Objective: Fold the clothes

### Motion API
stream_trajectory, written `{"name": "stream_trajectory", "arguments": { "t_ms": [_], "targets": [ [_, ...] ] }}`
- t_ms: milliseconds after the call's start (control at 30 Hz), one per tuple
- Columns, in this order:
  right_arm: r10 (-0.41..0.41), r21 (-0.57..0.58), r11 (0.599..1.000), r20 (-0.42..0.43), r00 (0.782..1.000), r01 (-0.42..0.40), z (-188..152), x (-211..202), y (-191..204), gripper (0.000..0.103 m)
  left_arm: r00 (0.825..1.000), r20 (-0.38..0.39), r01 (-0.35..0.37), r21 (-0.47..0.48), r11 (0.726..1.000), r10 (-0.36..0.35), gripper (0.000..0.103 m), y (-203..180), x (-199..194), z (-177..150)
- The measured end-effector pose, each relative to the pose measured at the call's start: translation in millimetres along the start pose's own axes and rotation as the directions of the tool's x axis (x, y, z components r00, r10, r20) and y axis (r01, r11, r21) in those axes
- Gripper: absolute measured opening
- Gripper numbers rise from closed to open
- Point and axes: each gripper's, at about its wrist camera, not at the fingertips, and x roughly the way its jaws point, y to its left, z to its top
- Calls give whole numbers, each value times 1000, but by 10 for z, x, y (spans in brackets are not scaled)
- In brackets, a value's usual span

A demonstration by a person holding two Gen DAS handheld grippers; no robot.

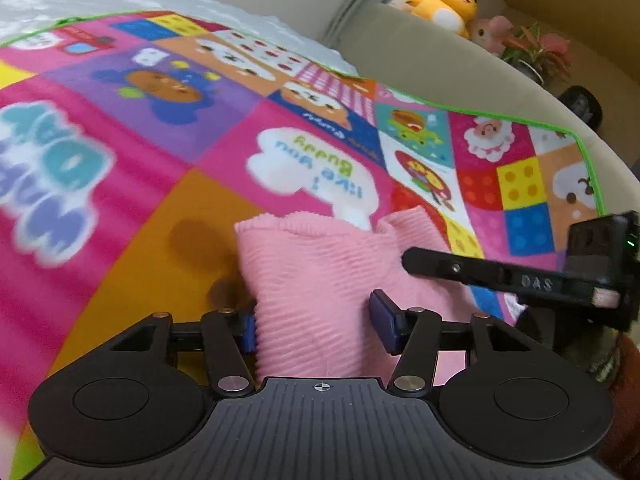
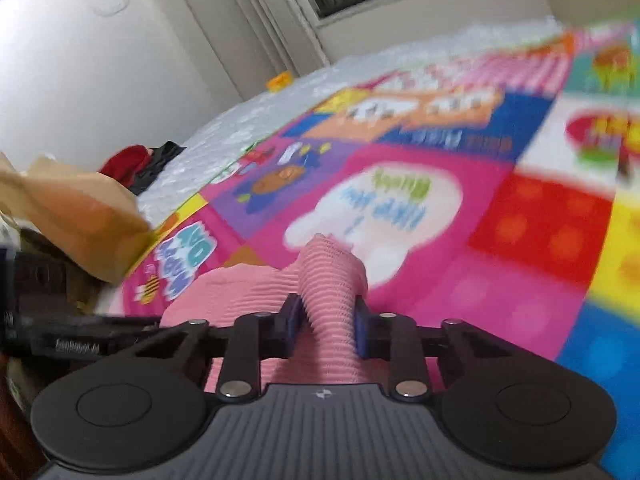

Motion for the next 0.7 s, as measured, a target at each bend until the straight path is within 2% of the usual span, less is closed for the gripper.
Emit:
{"name": "stream_trajectory", "arguments": {
  "t_ms": [100, 133, 233, 267, 300, 333, 433, 500, 567, 633, 700],
  "targets": [
    [-61, -29, 998, 36, 998, 62, 188, -40, -75, 23, 1000, 25, 19, 32, 999, -19, 55, -62, 179, 208],
    [-94, -38, 995, 42, 995, 96, 241, -47, -108, 24, 999, 35, 0, 57, 998, -2, 55, -89, 220, 263],
    [-208, -87, 973, 65, 976, 213, 274, -137, -137, 34, 997, 58, -65, 116, 991, 59, 55, -173, 200, 328],
    [-242, -105, 963, 77, 967, 249, 257, -191, -129, 47, 997, 66, -56, 127, 990, 48, 56, -205, 125, 302],
    [-250, -126, 957, 95, 964, 261, 201, -288, -101, 67, 997, 75, -36, 140, 989, 25, 59, -246, 22, 253],
    [-243, -146, 955, 115, 963, 258, 125, -397, -63, 73, 997, 82, -11, 159, 987, -3, 65, -306, -95, 180],
    [-206, -206, 950, 149, 967, 234, -209, -736, 99, 81, 997, 65, 38, 215, 976, -53, 83, -471, -318, -79],
    [-180, -246, 946, 150, 972, 213, -455, -924, 231, 85, 996, 32, 69, 253, 965, -80, 85, -570, -417, -279],
    [-189, -316, 923, 124, 974, 220, -715, -996, 364, 87, 998, -11, 62, 319, 946, -62, 88, -662, -452, -528],
    [-270, -387, 880, 71, 960, 276, -983, -911, 415, 87, 999, -42, -13, 389, 921, 32, 89, -722, -393, -758],
    [-297, -373, 877, 71, 952, 301, -1148, -851, 349, 92, 995, -45, -63, 421, 905, 91, 93, -749, -384, -898]
  ]
}}
